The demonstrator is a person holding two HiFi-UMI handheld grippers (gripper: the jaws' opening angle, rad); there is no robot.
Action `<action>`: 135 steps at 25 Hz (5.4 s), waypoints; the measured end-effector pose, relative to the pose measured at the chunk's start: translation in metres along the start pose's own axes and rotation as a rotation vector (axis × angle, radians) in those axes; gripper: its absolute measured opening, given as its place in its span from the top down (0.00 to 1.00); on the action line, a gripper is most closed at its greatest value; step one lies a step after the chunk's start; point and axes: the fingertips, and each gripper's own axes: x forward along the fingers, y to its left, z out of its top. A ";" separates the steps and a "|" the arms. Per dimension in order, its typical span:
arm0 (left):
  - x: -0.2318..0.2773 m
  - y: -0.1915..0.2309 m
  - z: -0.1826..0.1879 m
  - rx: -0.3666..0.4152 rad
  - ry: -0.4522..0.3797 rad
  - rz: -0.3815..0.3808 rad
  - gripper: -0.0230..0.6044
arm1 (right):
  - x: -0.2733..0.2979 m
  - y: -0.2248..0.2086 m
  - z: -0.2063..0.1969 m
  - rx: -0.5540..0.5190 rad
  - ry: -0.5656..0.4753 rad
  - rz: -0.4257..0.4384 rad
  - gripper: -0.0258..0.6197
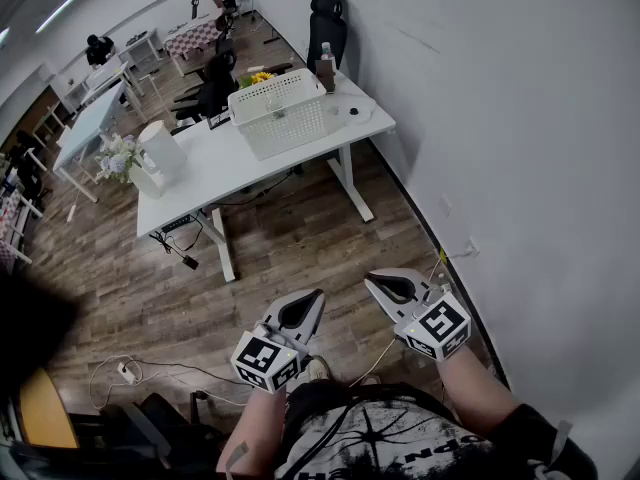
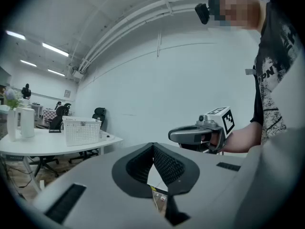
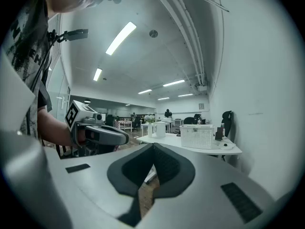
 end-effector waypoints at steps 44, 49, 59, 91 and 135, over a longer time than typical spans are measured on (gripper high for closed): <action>0.057 0.060 0.007 -0.012 0.001 -0.037 0.95 | 0.048 -0.059 -0.001 0.031 -0.014 -0.008 0.92; 0.069 0.104 0.011 -0.020 0.009 -0.058 0.95 | 0.089 -0.076 0.005 0.036 -0.006 -0.020 0.92; 0.086 0.202 0.023 -0.031 0.007 -0.100 0.95 | 0.178 -0.110 0.022 0.037 0.000 -0.067 0.92; 0.107 0.371 0.030 -0.072 -0.021 -0.082 0.95 | 0.337 -0.161 0.029 -0.006 0.061 -0.052 0.92; 0.306 0.528 0.101 -0.071 -0.021 0.320 0.95 | 0.475 -0.413 0.065 0.000 -0.027 0.343 0.92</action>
